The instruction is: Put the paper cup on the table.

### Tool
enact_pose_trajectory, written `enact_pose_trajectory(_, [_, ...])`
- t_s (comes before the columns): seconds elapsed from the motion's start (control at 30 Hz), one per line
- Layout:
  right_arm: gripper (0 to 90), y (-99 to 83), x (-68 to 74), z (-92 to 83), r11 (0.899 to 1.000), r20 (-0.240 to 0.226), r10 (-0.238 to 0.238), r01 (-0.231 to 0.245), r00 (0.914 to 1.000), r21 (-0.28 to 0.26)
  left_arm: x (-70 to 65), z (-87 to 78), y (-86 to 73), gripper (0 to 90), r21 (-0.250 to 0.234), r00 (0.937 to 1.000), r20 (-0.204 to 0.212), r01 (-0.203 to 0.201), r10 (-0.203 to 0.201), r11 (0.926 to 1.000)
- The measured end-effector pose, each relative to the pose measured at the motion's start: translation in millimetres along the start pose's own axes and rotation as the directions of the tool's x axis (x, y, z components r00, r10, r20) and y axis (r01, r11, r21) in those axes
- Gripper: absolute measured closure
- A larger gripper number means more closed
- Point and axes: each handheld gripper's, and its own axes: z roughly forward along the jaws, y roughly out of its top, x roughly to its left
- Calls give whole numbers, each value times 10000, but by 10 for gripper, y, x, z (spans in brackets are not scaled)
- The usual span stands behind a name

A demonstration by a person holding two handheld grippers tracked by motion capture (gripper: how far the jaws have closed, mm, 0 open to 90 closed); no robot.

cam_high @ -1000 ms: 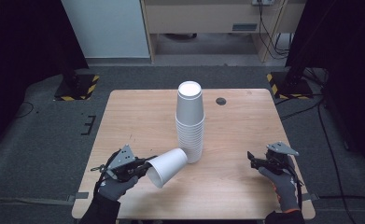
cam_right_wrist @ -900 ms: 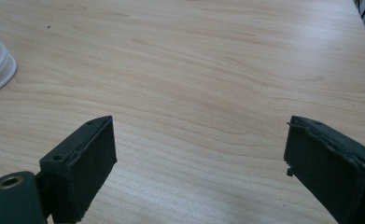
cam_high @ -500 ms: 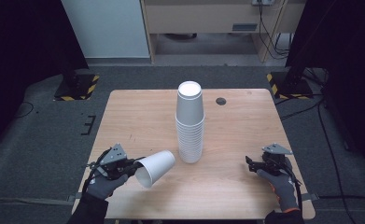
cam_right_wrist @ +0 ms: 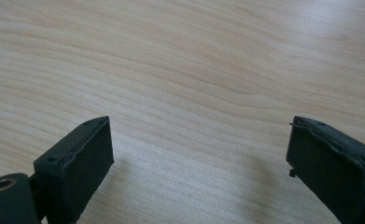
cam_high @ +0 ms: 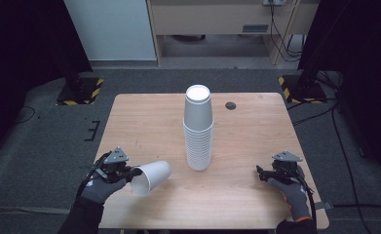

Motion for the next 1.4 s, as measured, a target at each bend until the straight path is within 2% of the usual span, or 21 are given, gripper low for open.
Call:
enact_pose_trajectory(0.03, [76, -8, -7, 7, 10000, 10, 20, -20, 10000, 42, 31, -11, -7, 871, 236, 9999, -93, 113, -111, 9997])
enact_pose_trajectory(0.23, [74, -28, 0, 36, 9999, 73, -15, 14, 10000, 157, 99, -24, -25, 871, 807, 9982, -455, 421, -385, 9958])
enact_pose_trajectory(0.43, [68, -30, 1, 44, 9998, 77, -78, 77, 9999, 187, 155, -35, -7, 871, 1471, 9943, -708, 894, -796, 9851])
enact_pose_trajectory(0.47, [68, -30, 1, 44, 9998, 77, -78, 77, 9999, 187, 155, -35, -7, 871, 1471, 9943, -708, 894, -796, 9851])
enact_pose_trajectory(0.5, [66, -30, 10, 45, 9998, 86, -52, 50, 9999, 194, 180, -36, 2, 871, 1734, 9924, -795, 1062, -935, 9791])
enact_pose_trajectory(0.57, [65, -30, 7, 46, 9998, 90, -76, 74, 9999, 194, 191, -34, 7, 871, 1789, 9911, -879, 1146, -1001, 9772])
enact_pose_trajectory(0.6, [64, -29, 5, 45, 9997, 65, -57, 55, 10000, 223, 214, -31, 18, 871, 1975, 9896, -945, 1253, -1083, 9723])
enact_pose_trajectory(0.67, [64, -30, 3, 45, 9997, 43, -64, 63, 10000, 232, 232, -25, 35, 871, 2141, 9872, -1099, 1370, -1155, 9671])
enact_pose_trajectory(0.8, [63, -31, -2, 46, 9997, -7, -13, 13, 10000, 259, 272, -10, 95, 871, 2305, 9829, -1296, 1580, -1306, 9602])
enact_pose_trajectory(0.93, [63, -30, -6, 47, 9996, -37, 18, -17, 10000, 289, 317, 28, 157, 871, 2540, 9766, -1520, 1872, -1519, 9489])
enact_pose_trajectory(0.97, [63, -30, -6, 46, 9996, -39, 17, -16, 10000, 292, 317, 28, 157, 871, 2540, 9766, -1520, 1872, -1519, 9489])
enact_pose_trajectory(1.07, [63, -30, -5, 46, 9996, -36, 19, -18, 10000, 290, 353, 85, 192, 871, 2740, 9709, -1550, 2198, -1825, 9363])
enact_pose_trajectory(1.13, [63, -30, -6, 47, 9995, -26, 48, -47, 10000, 297, 362, 98, 200, 871, 2829, 9712, -1522, 2205, -1833, 9335])
enact_pose_trajectory(1.17, [63, -30, -7, 47, 9996, -22, 40, -39, 10000, 295, 373, 124, 213, 871, 2912, 9677, -1571, 2361, -1971, 9271])
enact_pose_trajectory(1.2, [63, -30, -6, 47, 9996, -24, 40, -39, 10000, 294, 373, 124, 213, 870, 2912, 9677, -1571, 2361, -1971, 9271])
enact_pose_trajectory(1.23, [63, -30, -6, 47, 9996, -24, 40, -39, 10000, 292, 391, 138, 224, 870, 3002, 9659, -1592, 2445, -2043, 9220])
enact_pose_trajectory(1.27, [63, -30, -6, 46, 9995, -38, 34, -32, 10000, 299, 391, 138, 224, 870, 3002, 9659, -1592, 2445, -2043, 9220])
enact_pose_trajectory(1.3, [63, -30, -6, 46, 9995, -38, 34, -32, 10000, 299, 404, 144, 232, 870, 3045, 9637, -1647, 2524, -2102, 9185])
enact_pose_trajectory(1.33, [63, -30, -7, 47, 9996, -24, 40, -40, 10000, 297, 423, 157, 240, 870, 3079, 9589, -1711, 2703, -2263, 9122])
enact_pose_trajectory(1.37, [63, -30, -7, 47, 9996, -24, 40, -40, 10000, 297, 423, 157, 240, 870, 3079, 9589, -1711, 2703, -2263, 9122])
enact_pose_trajectory(1.4, [63, -30, -9, 48, 9996, -43, 34, -33, 10000, 294, 442, 167, 247, 869, 3156, 9562, -1774, 2794, -2329, 9068])
